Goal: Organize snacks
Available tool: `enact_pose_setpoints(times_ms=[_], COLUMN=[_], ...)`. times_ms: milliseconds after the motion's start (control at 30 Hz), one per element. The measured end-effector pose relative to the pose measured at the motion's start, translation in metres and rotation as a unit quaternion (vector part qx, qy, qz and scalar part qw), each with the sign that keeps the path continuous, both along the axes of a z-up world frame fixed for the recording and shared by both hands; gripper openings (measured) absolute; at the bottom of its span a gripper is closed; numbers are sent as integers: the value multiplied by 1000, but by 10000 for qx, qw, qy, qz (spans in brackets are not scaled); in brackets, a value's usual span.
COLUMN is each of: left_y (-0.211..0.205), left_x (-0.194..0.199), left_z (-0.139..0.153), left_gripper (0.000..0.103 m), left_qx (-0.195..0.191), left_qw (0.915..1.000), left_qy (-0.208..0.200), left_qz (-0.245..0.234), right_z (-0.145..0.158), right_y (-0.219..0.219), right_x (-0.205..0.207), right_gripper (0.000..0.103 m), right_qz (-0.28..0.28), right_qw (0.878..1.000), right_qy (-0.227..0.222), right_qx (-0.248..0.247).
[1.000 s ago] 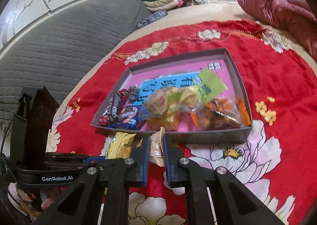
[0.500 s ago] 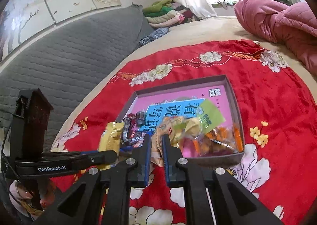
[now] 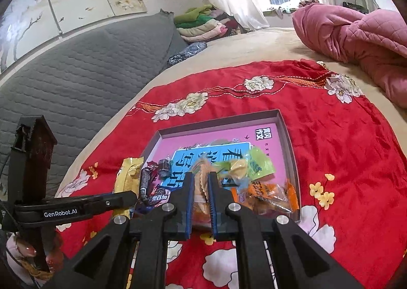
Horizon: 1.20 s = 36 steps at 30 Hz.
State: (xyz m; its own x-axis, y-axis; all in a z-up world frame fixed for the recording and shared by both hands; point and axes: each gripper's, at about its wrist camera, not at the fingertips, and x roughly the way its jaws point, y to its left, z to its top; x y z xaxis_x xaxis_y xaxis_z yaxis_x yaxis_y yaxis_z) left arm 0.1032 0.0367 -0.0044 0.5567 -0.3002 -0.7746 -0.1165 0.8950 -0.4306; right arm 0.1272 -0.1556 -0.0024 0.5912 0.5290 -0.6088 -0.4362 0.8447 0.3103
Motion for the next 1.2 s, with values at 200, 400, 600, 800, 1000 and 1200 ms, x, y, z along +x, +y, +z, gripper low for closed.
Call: enact_pose_setpoints(times_ms=[200,400,600,800,1000,1200], left_y=[-3,-4,-3,-4,-5,-6], left_x=[9,15,21,28,37,44], left_z=[-5,-10,-16,-22,-28,-34], left_gripper=[15,15,15,15,15,15], left_qx=[93,141,155,143,149,183], left_qw=[10000,9999,9998,9998,9997,9996], left_qy=[21,55,101,129,177,209], left_qz=[-12,-3,33,42,42,71], right_z=[-7,-19,-28,-32,-34,-37], right_y=[-2,-7,-9,-13,-13,-13], right_x=[6,15,21,22,23,26], right_gripper=[9,9,9,9,9,9], right_qz=[-88,-218,-290,-328,-333,-408], right_qw=[9999,9996,9991,9988,9986,9980], right_qy=[55,190,290,359,414,470], right_qx=[6,-43,-63,-28,-34,-81])
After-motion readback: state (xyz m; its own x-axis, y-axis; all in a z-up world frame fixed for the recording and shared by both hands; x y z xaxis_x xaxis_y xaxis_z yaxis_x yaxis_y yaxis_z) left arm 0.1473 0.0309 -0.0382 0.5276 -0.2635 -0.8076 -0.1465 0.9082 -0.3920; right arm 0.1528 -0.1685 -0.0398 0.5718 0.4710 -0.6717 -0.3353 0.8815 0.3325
